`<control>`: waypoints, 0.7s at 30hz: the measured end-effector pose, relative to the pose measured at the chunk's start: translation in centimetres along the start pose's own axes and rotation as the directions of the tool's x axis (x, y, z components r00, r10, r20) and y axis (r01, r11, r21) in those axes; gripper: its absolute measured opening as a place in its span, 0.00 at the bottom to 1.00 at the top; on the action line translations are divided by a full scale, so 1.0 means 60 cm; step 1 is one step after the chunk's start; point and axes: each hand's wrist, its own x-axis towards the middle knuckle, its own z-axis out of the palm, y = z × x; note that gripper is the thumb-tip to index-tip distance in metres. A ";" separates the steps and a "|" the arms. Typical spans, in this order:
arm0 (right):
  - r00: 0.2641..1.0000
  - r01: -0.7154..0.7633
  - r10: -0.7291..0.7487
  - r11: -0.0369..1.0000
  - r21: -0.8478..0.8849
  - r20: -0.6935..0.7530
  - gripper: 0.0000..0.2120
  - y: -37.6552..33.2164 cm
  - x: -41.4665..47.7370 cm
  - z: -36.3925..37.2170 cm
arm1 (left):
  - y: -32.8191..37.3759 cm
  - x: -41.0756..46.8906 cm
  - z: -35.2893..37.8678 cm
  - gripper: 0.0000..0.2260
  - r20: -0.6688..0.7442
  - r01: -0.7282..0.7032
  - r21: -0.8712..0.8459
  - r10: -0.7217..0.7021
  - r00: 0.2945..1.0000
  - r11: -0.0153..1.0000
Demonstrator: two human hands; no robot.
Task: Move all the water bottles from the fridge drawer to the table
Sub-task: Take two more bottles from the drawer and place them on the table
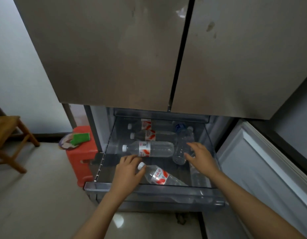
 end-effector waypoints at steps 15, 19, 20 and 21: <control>0.939 -0.340 0.340 0.940 -0.014 0.056 0.29 -0.007 0.166 0.031 | 0.013 0.010 0.000 0.13 0.127 0.379 -0.043 -0.371 0.920 0.924; 0.926 -0.374 0.370 0.927 0.044 0.076 0.26 -0.002 0.174 0.037 | 0.041 0.031 0.011 0.14 0.155 0.476 -0.011 -0.468 0.870 0.880; 0.920 -0.389 0.384 0.918 0.081 0.073 0.26 -0.002 0.175 0.034 | 0.051 0.039 0.015 0.14 0.167 0.491 -0.013 -0.482 0.860 0.871; 0.912 -0.409 0.402 0.904 0.122 0.076 0.27 0.000 0.175 0.029 | 0.061 0.048 0.021 0.15 0.183 0.491 -0.006 -0.482 0.857 0.871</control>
